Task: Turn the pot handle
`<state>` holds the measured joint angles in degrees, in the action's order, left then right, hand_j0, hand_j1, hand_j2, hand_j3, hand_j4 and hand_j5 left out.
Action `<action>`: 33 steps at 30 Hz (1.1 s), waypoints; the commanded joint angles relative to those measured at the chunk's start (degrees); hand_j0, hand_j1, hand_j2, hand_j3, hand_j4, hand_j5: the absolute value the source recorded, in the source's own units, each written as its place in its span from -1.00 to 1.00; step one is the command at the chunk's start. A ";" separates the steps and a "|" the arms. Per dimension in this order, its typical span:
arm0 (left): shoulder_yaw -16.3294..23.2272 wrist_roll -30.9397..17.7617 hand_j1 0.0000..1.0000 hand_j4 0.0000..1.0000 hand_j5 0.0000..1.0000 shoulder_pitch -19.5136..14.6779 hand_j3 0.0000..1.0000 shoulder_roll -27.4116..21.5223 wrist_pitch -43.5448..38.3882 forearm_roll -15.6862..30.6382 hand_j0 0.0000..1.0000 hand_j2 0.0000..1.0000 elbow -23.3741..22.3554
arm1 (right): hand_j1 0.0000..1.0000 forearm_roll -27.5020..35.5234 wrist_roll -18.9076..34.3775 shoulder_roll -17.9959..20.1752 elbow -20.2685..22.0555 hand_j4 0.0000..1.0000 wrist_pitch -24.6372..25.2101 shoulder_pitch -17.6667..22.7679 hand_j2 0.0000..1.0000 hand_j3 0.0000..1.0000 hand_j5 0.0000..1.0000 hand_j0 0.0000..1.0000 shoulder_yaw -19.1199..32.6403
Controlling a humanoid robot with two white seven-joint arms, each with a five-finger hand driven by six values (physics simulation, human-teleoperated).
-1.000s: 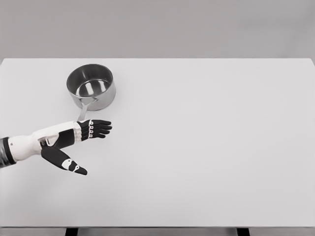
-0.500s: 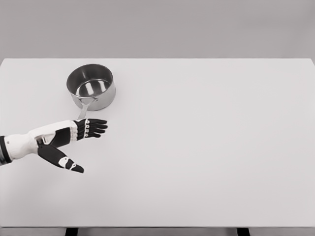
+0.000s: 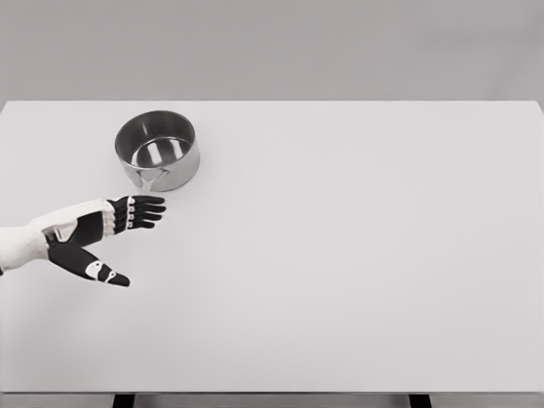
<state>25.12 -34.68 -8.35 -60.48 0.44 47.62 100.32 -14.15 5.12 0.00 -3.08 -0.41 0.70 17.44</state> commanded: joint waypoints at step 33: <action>-4.11 -0.04 1.00 1.00 1.00 0.35 1.00 -2.10 0.08 -2.44 1.00 1.00 -6.27 | 1.00 0.00 0.06 0.00 0.00 1.00 -0.03 0.00 1.00 1.00 1.00 1.00 -0.04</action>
<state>21.29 -34.72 -8.00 -62.41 0.53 45.22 94.58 -14.15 5.13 0.00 -3.10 -0.42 0.70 17.48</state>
